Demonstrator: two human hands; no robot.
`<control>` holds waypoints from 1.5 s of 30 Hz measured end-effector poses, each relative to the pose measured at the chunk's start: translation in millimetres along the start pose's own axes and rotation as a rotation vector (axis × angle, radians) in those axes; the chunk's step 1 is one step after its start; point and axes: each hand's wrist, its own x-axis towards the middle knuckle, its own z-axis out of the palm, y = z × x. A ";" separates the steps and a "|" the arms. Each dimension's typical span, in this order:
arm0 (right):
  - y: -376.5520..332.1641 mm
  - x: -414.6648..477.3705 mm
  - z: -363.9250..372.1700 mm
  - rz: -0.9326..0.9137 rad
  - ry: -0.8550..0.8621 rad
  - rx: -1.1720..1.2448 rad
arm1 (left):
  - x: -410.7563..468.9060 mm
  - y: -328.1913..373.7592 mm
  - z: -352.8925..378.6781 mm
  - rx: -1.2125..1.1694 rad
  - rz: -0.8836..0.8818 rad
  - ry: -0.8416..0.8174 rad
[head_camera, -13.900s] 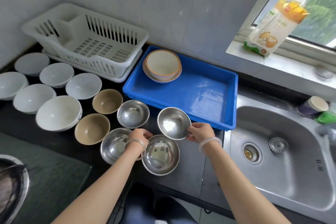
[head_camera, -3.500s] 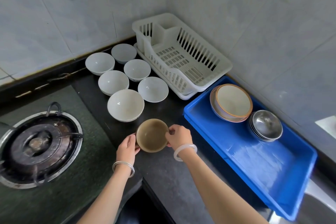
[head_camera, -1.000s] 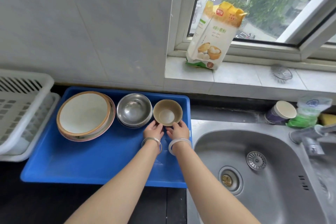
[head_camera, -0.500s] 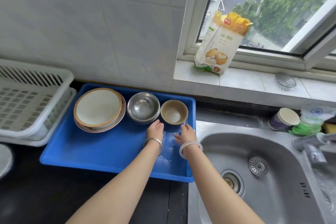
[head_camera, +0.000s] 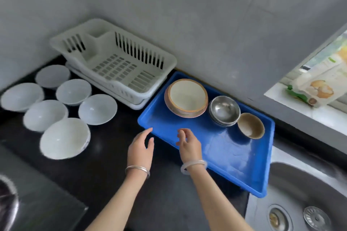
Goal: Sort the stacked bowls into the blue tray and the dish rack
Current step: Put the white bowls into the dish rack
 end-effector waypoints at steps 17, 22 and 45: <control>-90.8 50.9 222.7 0.195 -0.312 -0.195 | 31.6 -145.1 -166.5 -0.238 -0.466 0.496; -98.9 53.7 224.3 0.275 -0.225 0.133 | 34.7 -154.8 -168.7 -0.432 -0.522 0.437; -134.5 -19.7 233.9 0.043 -0.448 -0.319 | 44.0 -161.4 -189.1 -0.900 -0.575 0.375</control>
